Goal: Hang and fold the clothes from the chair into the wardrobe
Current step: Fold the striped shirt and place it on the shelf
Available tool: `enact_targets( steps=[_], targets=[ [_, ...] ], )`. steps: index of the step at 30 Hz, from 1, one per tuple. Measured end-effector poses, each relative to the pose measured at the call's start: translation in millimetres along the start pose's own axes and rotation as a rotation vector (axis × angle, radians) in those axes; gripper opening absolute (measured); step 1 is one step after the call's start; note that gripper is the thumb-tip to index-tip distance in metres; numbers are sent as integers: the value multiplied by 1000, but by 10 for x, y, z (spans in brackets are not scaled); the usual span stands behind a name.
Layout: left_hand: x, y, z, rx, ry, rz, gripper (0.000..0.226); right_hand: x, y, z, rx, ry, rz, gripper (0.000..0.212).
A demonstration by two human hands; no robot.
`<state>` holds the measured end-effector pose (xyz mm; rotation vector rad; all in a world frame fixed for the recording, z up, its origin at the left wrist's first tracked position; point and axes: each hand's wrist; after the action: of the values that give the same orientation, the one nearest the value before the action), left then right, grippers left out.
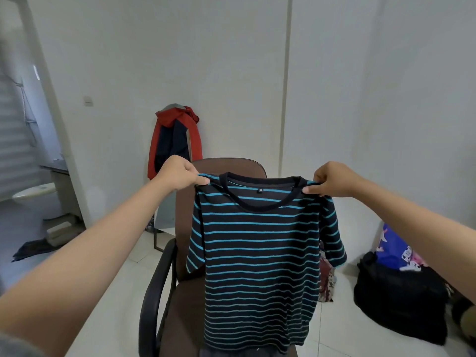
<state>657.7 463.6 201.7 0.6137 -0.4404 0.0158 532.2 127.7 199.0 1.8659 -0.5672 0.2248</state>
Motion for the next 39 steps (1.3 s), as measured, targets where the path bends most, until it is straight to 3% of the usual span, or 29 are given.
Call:
enact_targets(
  steps=[10,20,25,29,35,39],
  targets=[
    [-64,-80,74,-1,25,-81,15,-79,28,70,73,-209,-135,39],
    [-128,-148,1,196,-58,-191,9,-60,-251,165,287,-472,-98,46],
    [-180,-203,-87,316,-88,-117,12,-101,-378,184,480,-477,58,28],
    [-230,-231,-130,444,-83,-73,18,-120,-411,196,625,-463,14,18],
    [-308,-242,-83,635,-69,-58,33,-136,-457,190,364,-332,-35,16],
    [-297,-261,-113,436,12,-1,22,-150,-472,188,331,-262,-3,13]
  ],
)
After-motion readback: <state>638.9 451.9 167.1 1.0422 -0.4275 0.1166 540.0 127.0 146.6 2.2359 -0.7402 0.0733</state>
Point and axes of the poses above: each hand's wrist, its own x-axis towards the middle knuckle, its own y-axis out of the back of the hand, z = x × y, and after that the axes turned 11 degrees about z, right-handed
